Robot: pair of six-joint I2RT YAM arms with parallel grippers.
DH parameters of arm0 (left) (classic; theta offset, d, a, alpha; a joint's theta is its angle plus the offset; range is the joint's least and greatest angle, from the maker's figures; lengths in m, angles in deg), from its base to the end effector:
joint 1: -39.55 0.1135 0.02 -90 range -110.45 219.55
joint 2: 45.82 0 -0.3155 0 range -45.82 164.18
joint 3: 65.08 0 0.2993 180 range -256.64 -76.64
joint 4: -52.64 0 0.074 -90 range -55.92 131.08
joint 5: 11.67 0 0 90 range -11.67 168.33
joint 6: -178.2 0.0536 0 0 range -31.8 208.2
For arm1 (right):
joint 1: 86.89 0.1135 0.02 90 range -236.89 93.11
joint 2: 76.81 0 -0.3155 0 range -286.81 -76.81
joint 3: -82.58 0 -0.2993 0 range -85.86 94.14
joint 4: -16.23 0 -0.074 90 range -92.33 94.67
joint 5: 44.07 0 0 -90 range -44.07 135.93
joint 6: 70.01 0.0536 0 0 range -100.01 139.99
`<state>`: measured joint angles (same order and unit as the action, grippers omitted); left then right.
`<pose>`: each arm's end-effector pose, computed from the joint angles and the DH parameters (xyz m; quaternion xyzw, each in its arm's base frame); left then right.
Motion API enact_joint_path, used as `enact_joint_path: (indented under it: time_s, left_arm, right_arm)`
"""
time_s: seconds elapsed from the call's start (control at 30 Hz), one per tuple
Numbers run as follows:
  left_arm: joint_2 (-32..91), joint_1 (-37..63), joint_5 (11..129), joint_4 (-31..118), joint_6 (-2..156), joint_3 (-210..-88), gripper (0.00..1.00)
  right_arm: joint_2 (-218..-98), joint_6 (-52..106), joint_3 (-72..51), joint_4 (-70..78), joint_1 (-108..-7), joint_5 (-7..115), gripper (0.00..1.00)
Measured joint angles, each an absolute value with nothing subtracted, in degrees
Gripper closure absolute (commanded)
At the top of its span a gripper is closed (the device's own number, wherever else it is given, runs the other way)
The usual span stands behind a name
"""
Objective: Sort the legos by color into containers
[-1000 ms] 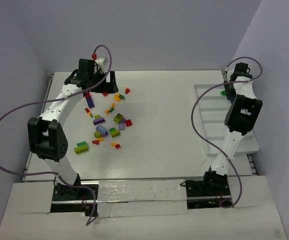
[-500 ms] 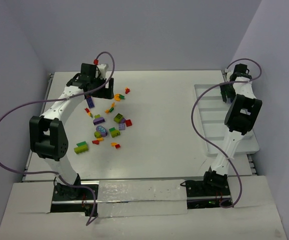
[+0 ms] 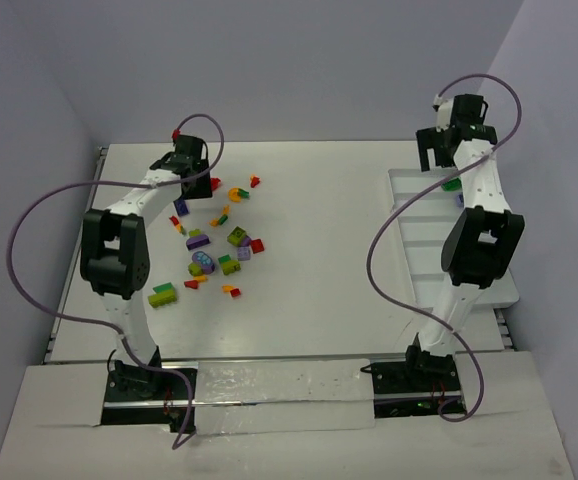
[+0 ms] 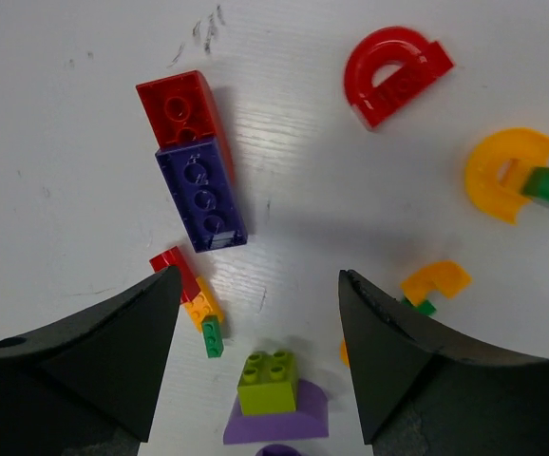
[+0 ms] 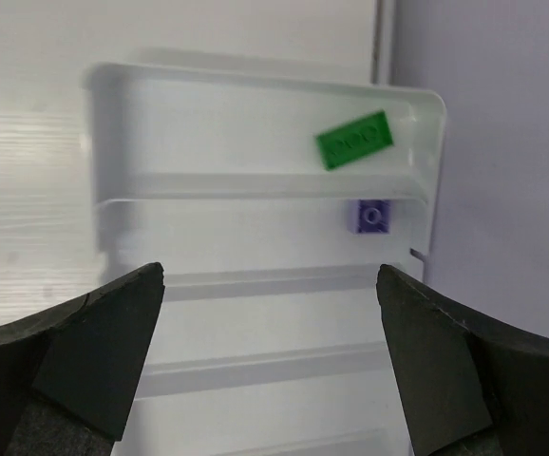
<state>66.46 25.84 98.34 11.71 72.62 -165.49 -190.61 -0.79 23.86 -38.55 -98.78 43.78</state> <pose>0.4976 -0.1025 0.2448 -0.0706 0.9323 0.0799 0.3455 0.5188 -0.1113 0.3474 -0.0654 0.9289 -0.1191 0.3444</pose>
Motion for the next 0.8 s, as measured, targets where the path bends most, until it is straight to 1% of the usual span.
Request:
enact_joint_path:
  time_s: [0.17,0.4,0.6,0.8]
  left_arm:
    - [72.71,27.99,100.65,11.23,69.69,-168.51,0.25]
    - [77.10,31.16,102.46,11.57,67.89,-172.27,0.25]
    - [78.86,31.07,102.33,12.01,67.88,-172.61,0.27]
    - [80.31,31.02,102.05,12.17,67.88,-172.61,0.32]
  right_arm:
    - [-185.36,1.86,23.30,-38.55,-93.84,47.54,0.00]
    - [-184.20,4.52,23.24,-39.05,-92.68,50.80,0.00]
    - [-184.20,5.33,23.21,-39.71,-92.65,51.75,0.00]
    - [-184.20,5.49,23.20,-39.86,-92.65,52.40,0.00]
